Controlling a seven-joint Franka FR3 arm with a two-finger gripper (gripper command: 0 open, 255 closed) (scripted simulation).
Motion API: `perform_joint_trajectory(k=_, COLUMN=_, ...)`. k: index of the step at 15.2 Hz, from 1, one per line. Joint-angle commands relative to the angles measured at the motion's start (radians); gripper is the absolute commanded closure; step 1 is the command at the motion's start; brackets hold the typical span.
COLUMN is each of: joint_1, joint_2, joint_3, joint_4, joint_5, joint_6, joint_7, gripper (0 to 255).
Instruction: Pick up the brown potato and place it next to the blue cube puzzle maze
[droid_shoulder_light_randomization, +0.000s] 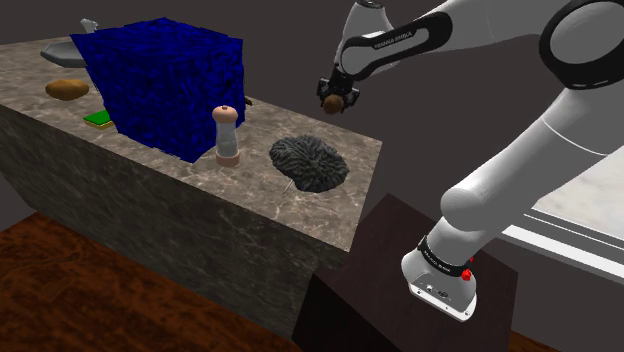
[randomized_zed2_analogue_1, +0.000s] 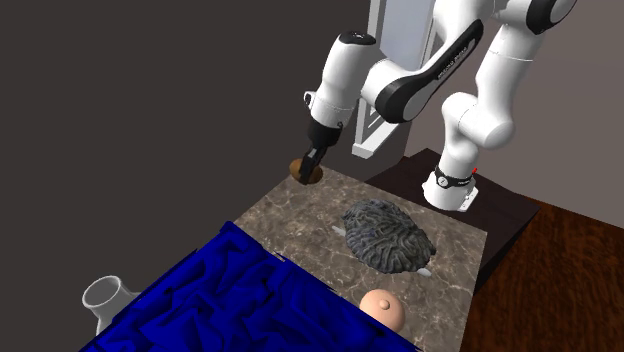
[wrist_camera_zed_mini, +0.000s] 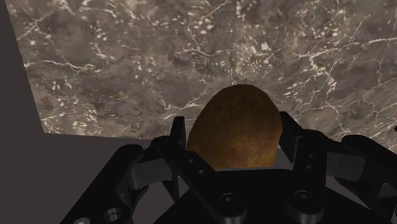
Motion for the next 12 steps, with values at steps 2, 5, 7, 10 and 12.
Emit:
perform_joint_trajectory(k=2, joint_1=0.003, joint_2=-0.019, joint_3=-0.001, joint_4=0.025, joint_5=0.011, joint_6=-0.043, joint_7=-0.01, gripper=255)
perform_joint_trajectory(k=5, joint_1=0.004, joint_2=-0.033, joint_3=-0.003, joint_4=0.051, joint_5=0.019, joint_6=-0.083, joint_7=-0.019, gripper=255)
perform_joint_trajectory(k=7, joint_1=0.005, joint_2=-0.041, joint_3=-0.004, joint_4=0.07, joint_5=0.024, joint_6=-0.11, joint_7=-0.025, gripper=255)
perform_joint_trajectory(k=10, joint_1=0.006, joint_2=-0.052, joint_3=-0.005, joint_4=0.1, joint_5=0.03, joint_6=-0.15, joint_7=-0.032, gripper=255)
perform_joint_trajectory(k=12, joint_1=0.006, joint_2=-0.058, joint_3=-0.006, joint_4=0.121, joint_5=0.034, joint_6=-0.176, joint_7=-0.037, gripper=255)
